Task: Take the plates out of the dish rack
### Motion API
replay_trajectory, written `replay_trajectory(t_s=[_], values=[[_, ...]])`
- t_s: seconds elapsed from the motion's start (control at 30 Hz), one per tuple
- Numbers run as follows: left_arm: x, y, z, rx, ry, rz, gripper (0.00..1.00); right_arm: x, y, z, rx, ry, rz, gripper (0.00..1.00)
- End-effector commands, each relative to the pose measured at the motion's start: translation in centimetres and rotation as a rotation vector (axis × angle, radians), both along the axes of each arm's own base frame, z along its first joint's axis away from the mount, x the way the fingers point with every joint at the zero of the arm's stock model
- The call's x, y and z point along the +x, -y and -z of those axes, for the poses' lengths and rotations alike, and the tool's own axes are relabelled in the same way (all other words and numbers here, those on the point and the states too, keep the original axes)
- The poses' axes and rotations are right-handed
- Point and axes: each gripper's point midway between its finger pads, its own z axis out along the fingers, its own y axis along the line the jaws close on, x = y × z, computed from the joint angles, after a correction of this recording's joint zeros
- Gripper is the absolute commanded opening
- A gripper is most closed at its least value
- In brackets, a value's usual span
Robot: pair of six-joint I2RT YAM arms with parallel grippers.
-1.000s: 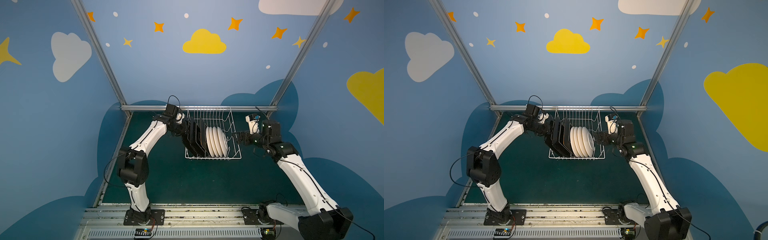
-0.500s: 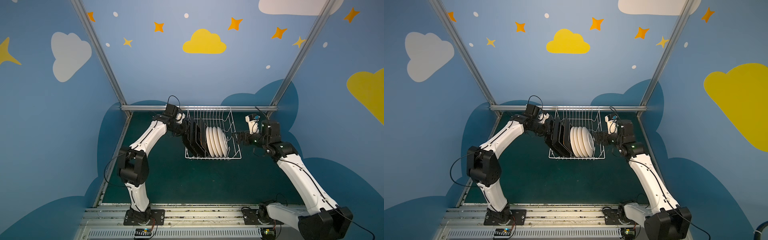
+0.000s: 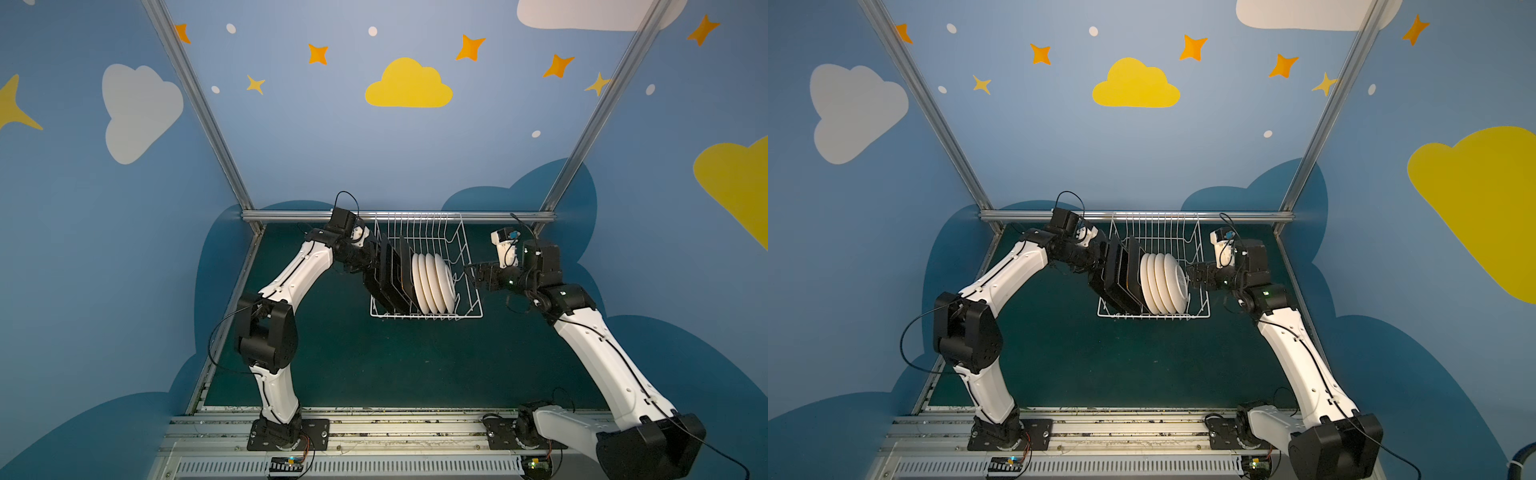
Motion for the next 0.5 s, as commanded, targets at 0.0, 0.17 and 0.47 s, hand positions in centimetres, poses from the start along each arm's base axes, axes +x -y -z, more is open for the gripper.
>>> replay_trajectory(t_s=[0.0,0.17,0.47], values=[[-1.2,0.6,2.3,0.024,-0.064,0.044,0.07,0.0,0.0,-0.9,0.012,0.031,0.005,0.95],[-1.3,0.8,2.2,0.005,-0.077,0.038,0.03,-0.1,-0.1,-0.8,0.016,0.028,0.003,0.95],[-1.4,1.0,0.4,-0.024,-0.057,0.031,0.03,0.1,-0.2,-0.9,0.02,0.028,0.004,0.95]])
